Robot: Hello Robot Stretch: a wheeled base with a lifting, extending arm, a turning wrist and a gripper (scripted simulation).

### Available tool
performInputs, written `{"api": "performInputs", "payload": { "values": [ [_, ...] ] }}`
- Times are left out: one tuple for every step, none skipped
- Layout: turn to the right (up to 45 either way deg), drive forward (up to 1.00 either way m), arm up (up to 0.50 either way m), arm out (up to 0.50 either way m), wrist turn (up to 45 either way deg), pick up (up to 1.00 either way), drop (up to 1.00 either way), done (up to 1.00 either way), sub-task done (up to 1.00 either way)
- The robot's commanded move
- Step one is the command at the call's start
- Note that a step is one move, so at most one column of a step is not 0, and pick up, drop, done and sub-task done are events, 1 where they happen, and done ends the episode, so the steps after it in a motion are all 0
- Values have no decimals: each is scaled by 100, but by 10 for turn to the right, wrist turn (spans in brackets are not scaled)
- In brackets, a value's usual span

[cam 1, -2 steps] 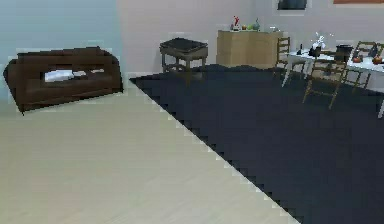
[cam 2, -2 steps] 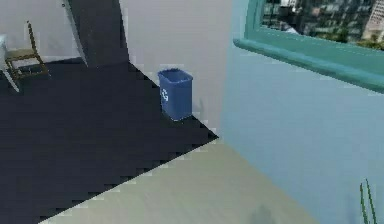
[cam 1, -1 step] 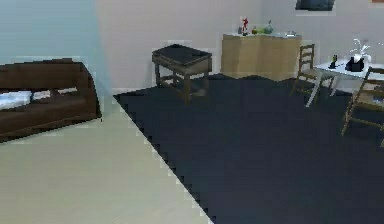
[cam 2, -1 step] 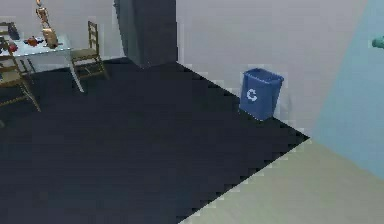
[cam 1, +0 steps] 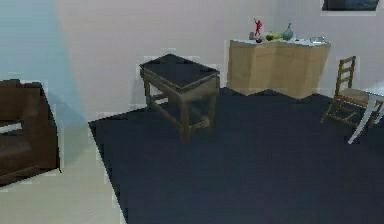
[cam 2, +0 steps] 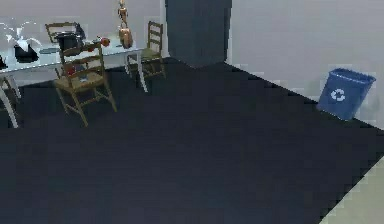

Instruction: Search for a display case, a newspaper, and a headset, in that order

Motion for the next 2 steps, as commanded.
{"api": "performInputs", "payload": {
  "values": [
    [0, 100, 0, 0, 0, 0, 0, 0, 0],
    [0, 20, 0, 0, 0, 0, 0, 0, 0]
  ]
}}
